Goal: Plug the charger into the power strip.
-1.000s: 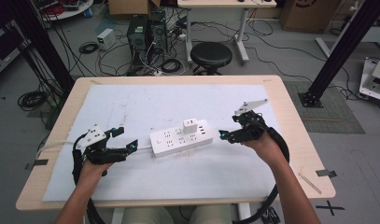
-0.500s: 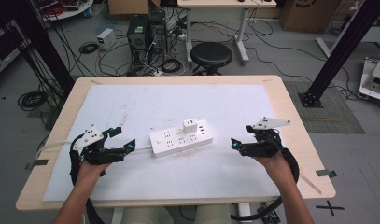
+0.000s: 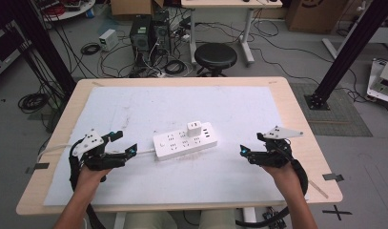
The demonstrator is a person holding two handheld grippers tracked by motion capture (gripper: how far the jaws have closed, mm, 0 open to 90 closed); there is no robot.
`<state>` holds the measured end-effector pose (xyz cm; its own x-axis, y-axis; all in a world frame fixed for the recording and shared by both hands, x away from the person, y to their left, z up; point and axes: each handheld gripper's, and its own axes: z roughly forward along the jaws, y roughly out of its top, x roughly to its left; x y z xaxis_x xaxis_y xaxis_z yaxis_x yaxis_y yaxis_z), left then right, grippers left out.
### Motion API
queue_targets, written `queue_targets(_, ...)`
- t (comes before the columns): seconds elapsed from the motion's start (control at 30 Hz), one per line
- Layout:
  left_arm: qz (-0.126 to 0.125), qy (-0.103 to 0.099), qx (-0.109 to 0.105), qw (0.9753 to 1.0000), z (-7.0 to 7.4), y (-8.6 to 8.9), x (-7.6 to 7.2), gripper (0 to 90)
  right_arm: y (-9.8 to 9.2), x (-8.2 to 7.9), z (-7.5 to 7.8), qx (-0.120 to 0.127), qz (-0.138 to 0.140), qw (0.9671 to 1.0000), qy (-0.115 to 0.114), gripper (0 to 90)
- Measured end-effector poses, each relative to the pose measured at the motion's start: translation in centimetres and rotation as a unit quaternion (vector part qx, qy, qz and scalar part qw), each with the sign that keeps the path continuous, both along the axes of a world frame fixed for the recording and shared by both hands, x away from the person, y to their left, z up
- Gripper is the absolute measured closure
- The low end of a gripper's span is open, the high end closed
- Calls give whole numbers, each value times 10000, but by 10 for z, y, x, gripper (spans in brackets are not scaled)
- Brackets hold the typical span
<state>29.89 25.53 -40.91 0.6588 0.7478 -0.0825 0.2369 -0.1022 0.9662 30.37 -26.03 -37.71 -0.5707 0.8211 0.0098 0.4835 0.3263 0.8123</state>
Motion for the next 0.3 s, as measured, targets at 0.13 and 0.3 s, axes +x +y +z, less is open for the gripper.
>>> queue_targets(0.13, 17, 2, -9, 10000, 0, 0, -1, 195, -1, -1, -3, 13, -12, 10000, 13, 211)
queue_targets(0.3, 42, 8, 3, 10000, -1, 1, -1, 195, -2, -2, -4, 25, -5, 10000, 8, 211)
